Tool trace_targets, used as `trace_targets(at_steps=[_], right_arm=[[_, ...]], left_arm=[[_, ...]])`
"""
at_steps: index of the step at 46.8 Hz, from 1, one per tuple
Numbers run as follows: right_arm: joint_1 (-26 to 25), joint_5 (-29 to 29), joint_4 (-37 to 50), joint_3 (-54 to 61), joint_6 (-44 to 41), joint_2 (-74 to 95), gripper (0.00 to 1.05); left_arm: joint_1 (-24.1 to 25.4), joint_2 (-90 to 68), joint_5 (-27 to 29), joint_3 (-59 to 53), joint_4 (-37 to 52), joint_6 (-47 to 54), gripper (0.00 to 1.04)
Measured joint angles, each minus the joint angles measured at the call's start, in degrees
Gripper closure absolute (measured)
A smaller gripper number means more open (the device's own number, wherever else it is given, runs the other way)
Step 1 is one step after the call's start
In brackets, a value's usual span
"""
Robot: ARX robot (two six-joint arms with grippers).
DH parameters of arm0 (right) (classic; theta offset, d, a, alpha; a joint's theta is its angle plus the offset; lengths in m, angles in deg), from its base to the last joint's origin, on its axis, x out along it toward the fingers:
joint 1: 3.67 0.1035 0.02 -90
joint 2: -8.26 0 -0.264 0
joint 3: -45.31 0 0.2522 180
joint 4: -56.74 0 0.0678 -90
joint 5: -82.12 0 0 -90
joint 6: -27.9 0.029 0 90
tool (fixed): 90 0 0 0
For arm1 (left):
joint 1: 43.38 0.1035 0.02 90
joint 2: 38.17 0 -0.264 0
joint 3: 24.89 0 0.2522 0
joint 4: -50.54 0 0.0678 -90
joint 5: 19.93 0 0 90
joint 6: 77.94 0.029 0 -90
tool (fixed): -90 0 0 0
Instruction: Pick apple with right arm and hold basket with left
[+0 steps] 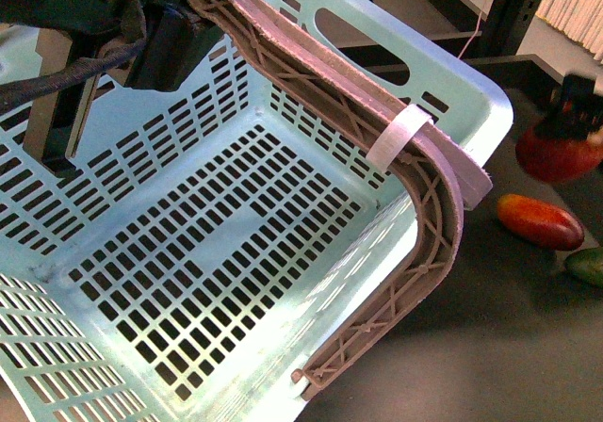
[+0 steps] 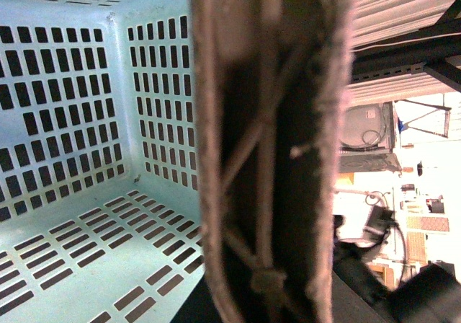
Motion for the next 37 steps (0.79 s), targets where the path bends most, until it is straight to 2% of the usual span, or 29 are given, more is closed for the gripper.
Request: trace_targets(at_steps=[2,8,24,37], right_arm=[[1.2,0.5,-0.4,-0.1,0.6,-2.9,0.33],[8.9,1.0,-1.4,-1.6,3.1,-11.8,0.33],[24.7,0.4,0.5,-0.5,7.5,-12.5,0.33],[30.7,1.6,1.6,3.4,9.2,-12.4,0.33]], left_arm=[[0.0,0.0,0.0,0.0,0.0,0.0,0.99],[0.0,0.0,0.0,0.0,0.0,0.0,0.99],[0.0,0.0,0.0,0.0,0.0,0.0,0.99],[0.0,0.0,0.0,0.0,0.0,0.0,0.99]])
